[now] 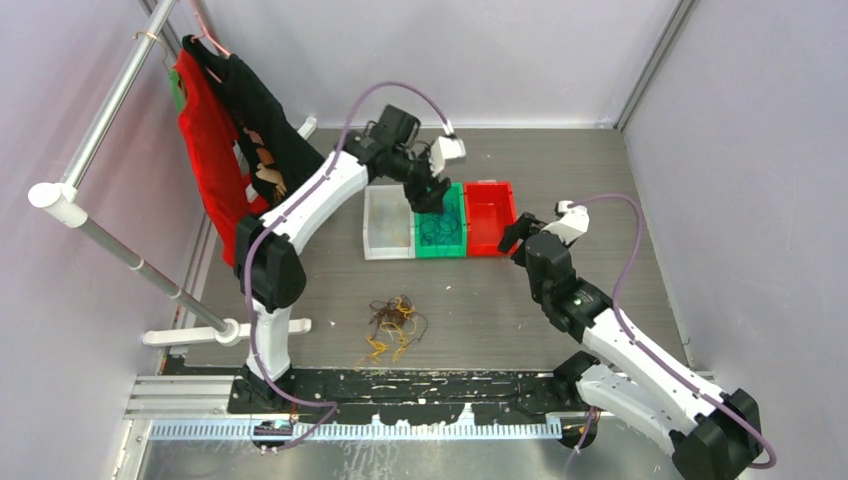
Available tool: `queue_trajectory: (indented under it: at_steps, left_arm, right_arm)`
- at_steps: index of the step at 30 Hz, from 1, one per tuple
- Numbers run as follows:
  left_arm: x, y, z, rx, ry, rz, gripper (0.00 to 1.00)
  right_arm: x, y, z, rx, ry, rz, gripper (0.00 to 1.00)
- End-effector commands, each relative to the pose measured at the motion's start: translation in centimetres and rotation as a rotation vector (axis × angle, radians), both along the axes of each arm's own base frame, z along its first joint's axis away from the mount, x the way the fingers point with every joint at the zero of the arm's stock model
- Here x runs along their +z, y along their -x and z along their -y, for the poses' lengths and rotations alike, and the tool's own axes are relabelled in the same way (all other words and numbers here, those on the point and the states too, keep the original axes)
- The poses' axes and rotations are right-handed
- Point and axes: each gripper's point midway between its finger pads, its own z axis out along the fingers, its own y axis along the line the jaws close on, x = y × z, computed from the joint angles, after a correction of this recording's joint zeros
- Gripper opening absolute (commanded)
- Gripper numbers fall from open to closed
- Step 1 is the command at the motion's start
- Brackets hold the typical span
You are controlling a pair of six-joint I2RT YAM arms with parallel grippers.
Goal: Untangle the cables
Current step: Place the cable in the bin.
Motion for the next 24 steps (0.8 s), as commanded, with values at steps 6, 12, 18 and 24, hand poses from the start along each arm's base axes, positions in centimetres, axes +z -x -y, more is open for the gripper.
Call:
queue_trajectory:
  at_steps: [6, 12, 18, 24]
  left_arm:
    - [12.6, -0.9, -5.7, 0.231, 0.195, -0.072, 0.77]
    - [12.2, -0.3, -11.9, 0.443, 0.084, -0.098, 0.77]
    - [10.9, 2.0, -15.8, 0.567, -0.031, -0.150, 0.81]
    - [8.8, 4.9, -18.0, 0.596, -0.164, -0.236, 0.81]
  right_arm:
    - [4.2, -6.8, -6.7, 0.189, -0.090, -0.012, 0.73]
    - [3.8, -12.3, -13.7, 0.405, -0.060, -0.111, 0.71]
    - [0.7, -18.3, -17.8, 0.473, 0.009, -0.172, 0.69]
    - [-2.0, -20.8, -21.1, 0.635, 0.096, -0.221, 0.65]
